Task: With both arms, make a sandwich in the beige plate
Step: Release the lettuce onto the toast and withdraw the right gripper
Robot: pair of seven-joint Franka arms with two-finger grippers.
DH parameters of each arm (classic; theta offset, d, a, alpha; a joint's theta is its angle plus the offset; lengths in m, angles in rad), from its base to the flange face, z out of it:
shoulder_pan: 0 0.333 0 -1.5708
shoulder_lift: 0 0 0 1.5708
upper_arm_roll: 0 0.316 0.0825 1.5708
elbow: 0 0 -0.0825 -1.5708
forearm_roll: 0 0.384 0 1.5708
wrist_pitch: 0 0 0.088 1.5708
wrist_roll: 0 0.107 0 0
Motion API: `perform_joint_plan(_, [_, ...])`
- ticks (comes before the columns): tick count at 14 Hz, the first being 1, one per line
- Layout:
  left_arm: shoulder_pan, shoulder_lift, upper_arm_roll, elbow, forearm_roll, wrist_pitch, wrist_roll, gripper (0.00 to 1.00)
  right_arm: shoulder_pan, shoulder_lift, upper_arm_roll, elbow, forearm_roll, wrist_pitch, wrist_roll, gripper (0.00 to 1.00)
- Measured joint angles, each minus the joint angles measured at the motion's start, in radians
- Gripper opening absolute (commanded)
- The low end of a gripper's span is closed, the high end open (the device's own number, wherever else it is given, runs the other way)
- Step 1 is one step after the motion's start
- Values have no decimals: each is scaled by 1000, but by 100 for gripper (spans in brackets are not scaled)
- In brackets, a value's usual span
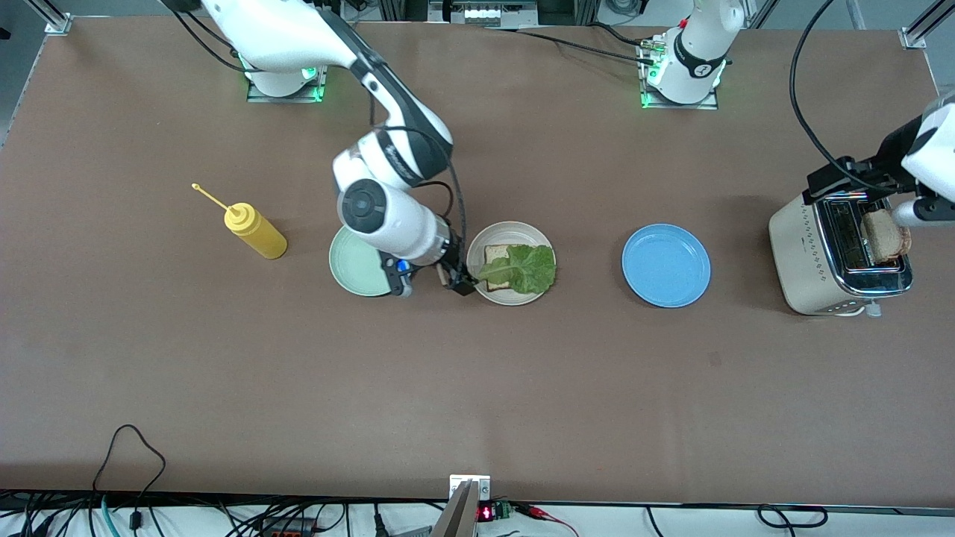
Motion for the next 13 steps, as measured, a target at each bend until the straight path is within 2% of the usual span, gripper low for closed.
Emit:
perform_joint_plan(3, [52, 50, 4, 5, 68, 7, 2, 100, -105, -133, -8, -53, 0, -119, -249, 100])
perform_joint_plan(6, [134, 103, 8, 30, 164, 13, 52, 100, -256, -251, -12, -87, -1, -294, -553, 100])
perform_joint_plan(8, [214, 157, 10, 64, 161, 13, 135, 100, -370, -314, -14, -95, -2, -411, -778, 100])
perform_joint_plan(10, [306, 223, 11, 89, 104, 14, 225, 100, -471, -364, -15, -102, -15, -494, -978, 100])
perform_joint_plan(13, [393, 303, 11, 103, 54, 15, 318, 100, -554, -425, -15, -106, -154, -548, -1246, 100])
